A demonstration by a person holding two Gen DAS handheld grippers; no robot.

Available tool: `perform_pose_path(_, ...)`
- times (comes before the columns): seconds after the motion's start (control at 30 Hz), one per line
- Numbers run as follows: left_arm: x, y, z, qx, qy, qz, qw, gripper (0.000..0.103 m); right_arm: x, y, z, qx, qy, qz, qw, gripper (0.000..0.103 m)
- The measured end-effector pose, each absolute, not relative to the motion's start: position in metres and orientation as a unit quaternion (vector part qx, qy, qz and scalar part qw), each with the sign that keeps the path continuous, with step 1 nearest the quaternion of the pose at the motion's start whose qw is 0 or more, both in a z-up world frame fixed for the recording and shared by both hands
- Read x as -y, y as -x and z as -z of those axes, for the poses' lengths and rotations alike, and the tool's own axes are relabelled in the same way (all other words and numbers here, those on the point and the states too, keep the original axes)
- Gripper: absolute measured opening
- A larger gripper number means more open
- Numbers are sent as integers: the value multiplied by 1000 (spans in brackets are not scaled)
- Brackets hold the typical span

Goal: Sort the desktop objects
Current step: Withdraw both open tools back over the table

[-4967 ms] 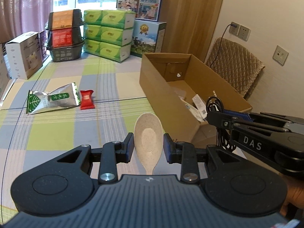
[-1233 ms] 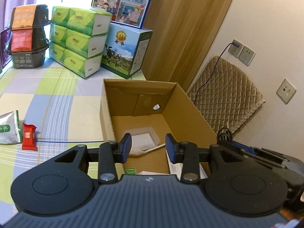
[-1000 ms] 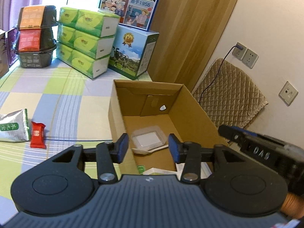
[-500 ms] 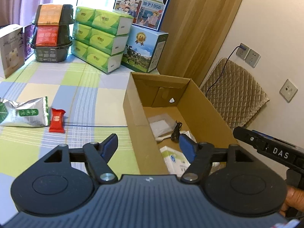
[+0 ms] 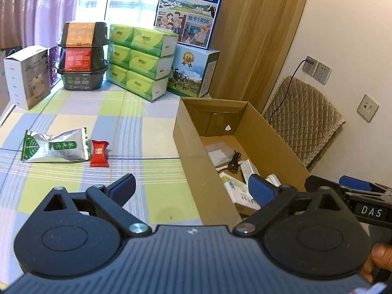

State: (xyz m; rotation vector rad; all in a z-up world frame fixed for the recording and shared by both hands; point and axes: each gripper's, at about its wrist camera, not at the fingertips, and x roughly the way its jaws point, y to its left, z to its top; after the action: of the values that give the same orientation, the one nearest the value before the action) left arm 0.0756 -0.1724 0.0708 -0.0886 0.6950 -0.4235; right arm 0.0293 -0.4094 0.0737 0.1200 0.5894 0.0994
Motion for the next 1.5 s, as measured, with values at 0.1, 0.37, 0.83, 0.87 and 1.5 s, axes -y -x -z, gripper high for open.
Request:
perform_pose_path(0.1,163,-67,-72,-333,40,203,920,101,402,-22,-74,-296,-53,-49,953,101)
perform_pose_path(0.37,133,-48,-74,-319,27,186,929,101,378,-13,-73,-302,-42,-68,950,101)
perform_pose_path(0.83,76,-33,-67,-301,18,144,943,101,339,-9,-68,-308,-33,-107,945,101)
perform_pose_path(0.87,71,-32,-66,-297,19,141,944,101,335,-9,-67,-308,-34,-111,944,101)
perform_pose_path(1.5,8,-43,-48,-323,-25,104,940,101,275,-18,-52,-322,-18,-167,932,101)
